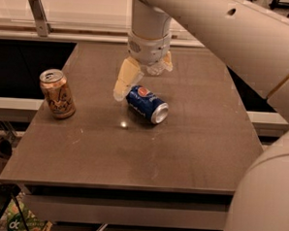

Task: Place pepsi can upright

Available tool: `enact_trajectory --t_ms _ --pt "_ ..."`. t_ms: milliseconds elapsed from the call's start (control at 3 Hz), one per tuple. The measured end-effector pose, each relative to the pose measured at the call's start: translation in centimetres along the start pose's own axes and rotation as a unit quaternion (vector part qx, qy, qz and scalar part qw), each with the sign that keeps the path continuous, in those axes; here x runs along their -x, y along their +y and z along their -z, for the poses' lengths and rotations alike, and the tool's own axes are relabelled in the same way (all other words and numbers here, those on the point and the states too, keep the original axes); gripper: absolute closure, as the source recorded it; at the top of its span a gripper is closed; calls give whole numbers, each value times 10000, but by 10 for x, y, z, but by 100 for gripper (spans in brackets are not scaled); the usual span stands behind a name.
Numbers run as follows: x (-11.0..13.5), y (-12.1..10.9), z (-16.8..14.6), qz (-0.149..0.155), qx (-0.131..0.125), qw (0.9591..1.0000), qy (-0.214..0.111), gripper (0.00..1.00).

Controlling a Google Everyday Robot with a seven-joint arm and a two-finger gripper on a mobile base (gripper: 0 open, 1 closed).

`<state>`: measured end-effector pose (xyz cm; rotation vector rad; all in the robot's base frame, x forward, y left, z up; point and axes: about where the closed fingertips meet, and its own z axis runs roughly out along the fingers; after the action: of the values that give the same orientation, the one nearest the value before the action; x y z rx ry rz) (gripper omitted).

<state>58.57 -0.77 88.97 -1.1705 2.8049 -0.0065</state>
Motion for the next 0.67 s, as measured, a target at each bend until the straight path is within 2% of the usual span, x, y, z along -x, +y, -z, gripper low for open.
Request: enact_trajectory --t_ms 667 --pt "-1 5 -33 -30 212 9995 228 0"
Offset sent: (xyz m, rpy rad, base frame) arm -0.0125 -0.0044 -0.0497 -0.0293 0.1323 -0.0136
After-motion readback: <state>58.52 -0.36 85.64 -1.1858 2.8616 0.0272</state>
